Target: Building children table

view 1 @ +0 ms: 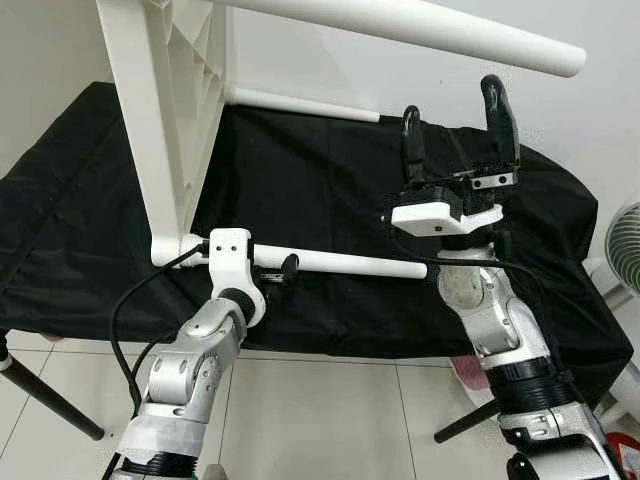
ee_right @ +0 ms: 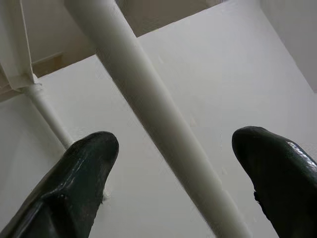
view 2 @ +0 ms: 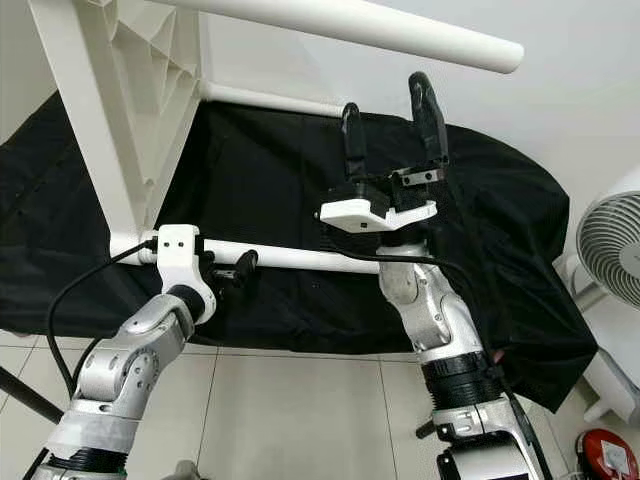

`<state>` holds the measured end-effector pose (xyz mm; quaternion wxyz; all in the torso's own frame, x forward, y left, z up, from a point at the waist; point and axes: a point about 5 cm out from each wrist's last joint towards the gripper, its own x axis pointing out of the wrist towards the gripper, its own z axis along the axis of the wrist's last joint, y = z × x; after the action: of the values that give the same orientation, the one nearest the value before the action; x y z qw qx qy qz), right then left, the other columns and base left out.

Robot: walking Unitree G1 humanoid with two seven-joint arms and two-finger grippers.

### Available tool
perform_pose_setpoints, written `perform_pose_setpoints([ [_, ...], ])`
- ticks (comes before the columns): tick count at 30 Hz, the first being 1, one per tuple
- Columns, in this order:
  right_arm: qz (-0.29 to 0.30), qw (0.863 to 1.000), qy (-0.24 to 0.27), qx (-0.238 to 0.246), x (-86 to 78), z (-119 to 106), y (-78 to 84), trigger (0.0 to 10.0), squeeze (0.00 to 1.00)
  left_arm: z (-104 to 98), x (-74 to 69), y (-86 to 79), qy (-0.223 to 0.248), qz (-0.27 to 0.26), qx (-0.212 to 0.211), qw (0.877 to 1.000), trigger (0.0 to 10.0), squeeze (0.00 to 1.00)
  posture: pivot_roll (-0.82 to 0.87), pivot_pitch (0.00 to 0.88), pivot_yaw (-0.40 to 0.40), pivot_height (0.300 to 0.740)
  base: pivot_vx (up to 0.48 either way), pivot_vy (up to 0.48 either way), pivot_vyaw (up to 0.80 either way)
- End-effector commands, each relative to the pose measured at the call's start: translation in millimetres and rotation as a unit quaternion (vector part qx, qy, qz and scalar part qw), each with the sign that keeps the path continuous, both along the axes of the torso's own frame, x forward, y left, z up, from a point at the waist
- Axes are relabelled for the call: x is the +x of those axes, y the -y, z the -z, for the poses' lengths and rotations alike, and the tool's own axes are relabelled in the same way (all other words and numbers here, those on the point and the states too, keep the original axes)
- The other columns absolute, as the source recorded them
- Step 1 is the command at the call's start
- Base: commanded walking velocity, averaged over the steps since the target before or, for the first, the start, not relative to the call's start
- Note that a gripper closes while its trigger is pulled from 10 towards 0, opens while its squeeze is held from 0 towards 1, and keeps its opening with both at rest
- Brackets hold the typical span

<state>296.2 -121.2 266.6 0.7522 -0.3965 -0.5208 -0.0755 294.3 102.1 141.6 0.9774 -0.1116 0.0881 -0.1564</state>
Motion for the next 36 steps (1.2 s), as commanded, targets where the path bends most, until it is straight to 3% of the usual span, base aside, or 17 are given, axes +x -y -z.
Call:
perform_pose_setpoints([
  [1, 0.002, 1.0, 0.021, -0.01, -1.5, -14.2, 0.8, 10.0, 0.0, 3.5, -3.2, 3.4, -0.003, 0.019, 0.014, 1.0, 10.0, 0.0, 0.01, 0.0, -0.093, 0.74, 0.0, 0.0, 0.0],
  [8, 0.006, 0.999, 0.031, -0.025, 2.8, -27.5, -1.1, 10.0, 0.0, 4.2, -3.0, 2.9, -0.001, 0.018, 0.022, 1.0, 10.0, 0.0, 0.01, 0.0, -0.093, 0.74, 0.0, 0.0, 0.0],
  [22, -0.008, 0.995, -0.047, -0.091, 25.6, -44.1, -17.0, 10.0, 0.0, 1.4, -1.6, 2.4, 0.001, 0.016, 0.019, 1.0, 10.0, 0.0, 0.01, 0.0, -0.085, 0.74, 0.0, 0.0, 0.0],
  [26, -0.008, 0.994, -0.048, -0.093, 26.2, -44.7, -17.7, 10.0, 0.0, 1.4, -1.6, 2.5, 0.001, 0.016, 0.018, 1.0, 10.0, 0.0, 0.01, 0.0, -0.085, 0.74, 0.0, 0.0, 0.0],
  [36, 0.0, 0.985, -0.077, -0.153, 40.1, -60.1, -25.3, 10.0, 0.0, 0.5, 1.1, 2.7, 0.004, 0.018, 0.018, 1.0, 10.0, 0.0, -0.01, 0.0, -0.07, 0.74, 0.0, 0.0, 0.0],
])
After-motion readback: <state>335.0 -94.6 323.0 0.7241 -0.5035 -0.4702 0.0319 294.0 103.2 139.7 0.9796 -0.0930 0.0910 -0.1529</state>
